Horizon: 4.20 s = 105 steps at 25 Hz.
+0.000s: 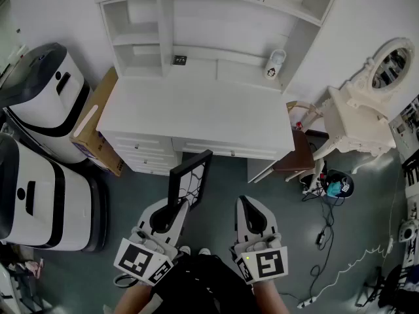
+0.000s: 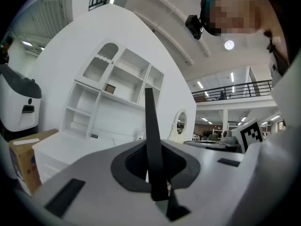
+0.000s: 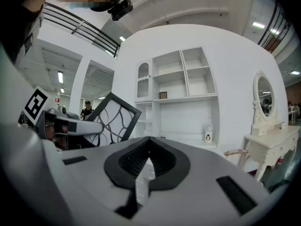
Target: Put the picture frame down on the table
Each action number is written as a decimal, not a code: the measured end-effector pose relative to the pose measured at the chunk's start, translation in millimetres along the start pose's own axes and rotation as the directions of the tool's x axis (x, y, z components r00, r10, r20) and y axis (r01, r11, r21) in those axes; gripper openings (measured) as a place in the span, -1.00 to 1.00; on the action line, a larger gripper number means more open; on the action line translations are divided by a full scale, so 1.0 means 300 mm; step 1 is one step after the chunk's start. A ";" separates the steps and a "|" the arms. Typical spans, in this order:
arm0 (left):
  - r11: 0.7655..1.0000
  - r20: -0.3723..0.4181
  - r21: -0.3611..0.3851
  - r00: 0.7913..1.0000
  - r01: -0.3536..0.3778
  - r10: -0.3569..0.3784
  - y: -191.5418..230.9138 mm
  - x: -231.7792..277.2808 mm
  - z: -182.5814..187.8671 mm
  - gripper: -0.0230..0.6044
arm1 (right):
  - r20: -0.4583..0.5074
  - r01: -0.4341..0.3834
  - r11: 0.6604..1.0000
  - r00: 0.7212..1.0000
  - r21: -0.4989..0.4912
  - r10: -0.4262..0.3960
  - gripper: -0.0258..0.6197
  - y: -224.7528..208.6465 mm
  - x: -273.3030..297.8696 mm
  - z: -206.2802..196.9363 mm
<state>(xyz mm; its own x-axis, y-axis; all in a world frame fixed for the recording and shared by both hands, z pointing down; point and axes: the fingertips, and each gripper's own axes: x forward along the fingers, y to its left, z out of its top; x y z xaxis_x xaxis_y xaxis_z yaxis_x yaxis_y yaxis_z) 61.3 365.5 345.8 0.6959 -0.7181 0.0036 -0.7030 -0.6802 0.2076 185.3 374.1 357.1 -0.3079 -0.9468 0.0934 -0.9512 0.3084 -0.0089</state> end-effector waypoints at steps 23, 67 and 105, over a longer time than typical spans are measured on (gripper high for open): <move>1.000 -0.004 0.004 1.000 0.030 -0.030 0.011 0.034 0.001 -0.85 | 0.003 0.014 1.000 1.000 0.026 -0.014 -0.92 -0.002 0.024 -0.004; 0.999 0.044 0.019 0.998 0.038 -0.039 0.212 0.014 0.054 -0.85 | 0.017 0.020 1.000 1.000 0.011 -0.020 -0.92 0.132 0.182 -0.009; 0.962 0.069 0.003 0.960 -0.273 0.272 0.662 0.668 0.156 -0.85 | -0.020 -0.291 0.957 0.956 0.002 0.291 -0.92 -0.275 1.003 0.068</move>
<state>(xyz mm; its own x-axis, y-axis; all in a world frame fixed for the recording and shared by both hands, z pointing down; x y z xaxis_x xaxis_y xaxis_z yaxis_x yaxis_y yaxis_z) 54.3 79.8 342.1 0.4667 -0.8844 -0.0080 -0.8666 -0.4591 0.1954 170.6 61.8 365.7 -0.5712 -0.8138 0.1071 -0.8203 0.5707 -0.0377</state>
